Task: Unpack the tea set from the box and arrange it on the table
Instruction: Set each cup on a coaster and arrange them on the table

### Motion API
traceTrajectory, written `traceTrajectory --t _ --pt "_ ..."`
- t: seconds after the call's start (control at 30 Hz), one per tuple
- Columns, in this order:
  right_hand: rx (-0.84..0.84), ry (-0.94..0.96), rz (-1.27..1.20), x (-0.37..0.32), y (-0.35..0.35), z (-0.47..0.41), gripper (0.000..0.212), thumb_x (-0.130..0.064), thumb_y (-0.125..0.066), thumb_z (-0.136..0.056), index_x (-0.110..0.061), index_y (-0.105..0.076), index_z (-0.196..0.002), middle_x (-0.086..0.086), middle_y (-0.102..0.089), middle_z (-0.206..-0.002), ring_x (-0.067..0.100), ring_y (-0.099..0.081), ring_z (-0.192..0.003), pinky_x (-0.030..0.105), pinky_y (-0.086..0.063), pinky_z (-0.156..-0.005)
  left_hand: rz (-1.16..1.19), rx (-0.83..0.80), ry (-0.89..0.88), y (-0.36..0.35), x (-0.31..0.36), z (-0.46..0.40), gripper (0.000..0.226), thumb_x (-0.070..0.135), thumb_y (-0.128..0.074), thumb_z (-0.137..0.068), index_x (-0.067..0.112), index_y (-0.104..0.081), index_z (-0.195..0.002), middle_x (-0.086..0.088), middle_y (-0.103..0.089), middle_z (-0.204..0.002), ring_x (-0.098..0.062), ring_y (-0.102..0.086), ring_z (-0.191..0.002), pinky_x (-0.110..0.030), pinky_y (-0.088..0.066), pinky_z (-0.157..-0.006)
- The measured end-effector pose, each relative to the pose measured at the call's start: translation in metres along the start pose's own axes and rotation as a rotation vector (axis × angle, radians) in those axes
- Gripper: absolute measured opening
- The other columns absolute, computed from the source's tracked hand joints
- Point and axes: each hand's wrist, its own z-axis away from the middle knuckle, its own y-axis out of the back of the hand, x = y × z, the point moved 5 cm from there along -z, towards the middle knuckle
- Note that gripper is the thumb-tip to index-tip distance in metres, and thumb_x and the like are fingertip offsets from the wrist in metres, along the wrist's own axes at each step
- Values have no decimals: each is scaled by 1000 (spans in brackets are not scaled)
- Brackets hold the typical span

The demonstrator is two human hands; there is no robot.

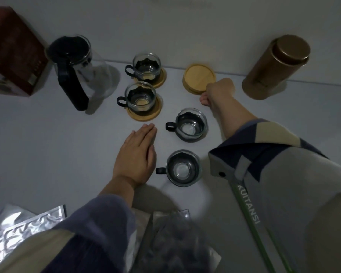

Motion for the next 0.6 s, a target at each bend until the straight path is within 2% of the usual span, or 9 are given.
traceTrajectory --t 0.1,0.2,0.3,0.4,0.5,0.6 --pt "9 -3 20 -1 5 4 22 -6 -46 -89 -11 -47 -68 9 -59 -68 19 -59 -54 26 -52 -51 3 3 -5 0 0 0 54 29 -29 -94 16 -39 -145 -1 -38 -152 -13 -31 -142 -29 -14 -120" --pt "71 12 24 4 10 14 27 -3 -41 -92 -9 -42 -66 15 -57 -61 21 -54 -46 28 -44 -43 5 6 -4 0 0 0 54 29 -30 -94 15 -40 -145 -2 -38 -152 -14 -31 -142 -30 -15 -120" --pt "111 67 72 19 11 27 24 -2 -44 -88 -14 -41 -68 19 -63 -65 27 -61 -52 38 -55 -55 3 3 -2 0 0 1 53 28 -31 -94 16 -38 -146 -1 -37 -152 -14 -30 -142 -30 -14 -121" --pt "129 80 157 41 10 29 6 -22 -50 -73 -22 -44 -71 17 -70 -77 34 -70 -69 51 -59 -70 1 5 2 -1 -1 0 53 27 -32 -94 17 -37 -146 0 -36 -153 -13 -29 -143 -28 -12 -121" --pt "139 87 207 62 8 13 9 -30 -48 -65 -27 -43 -72 18 -70 -85 38 -70 -78 56 -58 -73 -5 5 1 -2 -2 0 53 28 -31 -94 17 -37 -146 -1 -36 -153 -13 -29 -143 -28 -11 -120" --pt "121 106 263 58 8 26 14 -27 -50 -71 -20 -49 -83 19 -70 -89 38 -70 -80 54 -58 -74 -3 9 -4 -1 -2 0 53 27 -32 -94 16 -37 -146 -1 -35 -153 -14 -28 -143 -28 -11 -120"
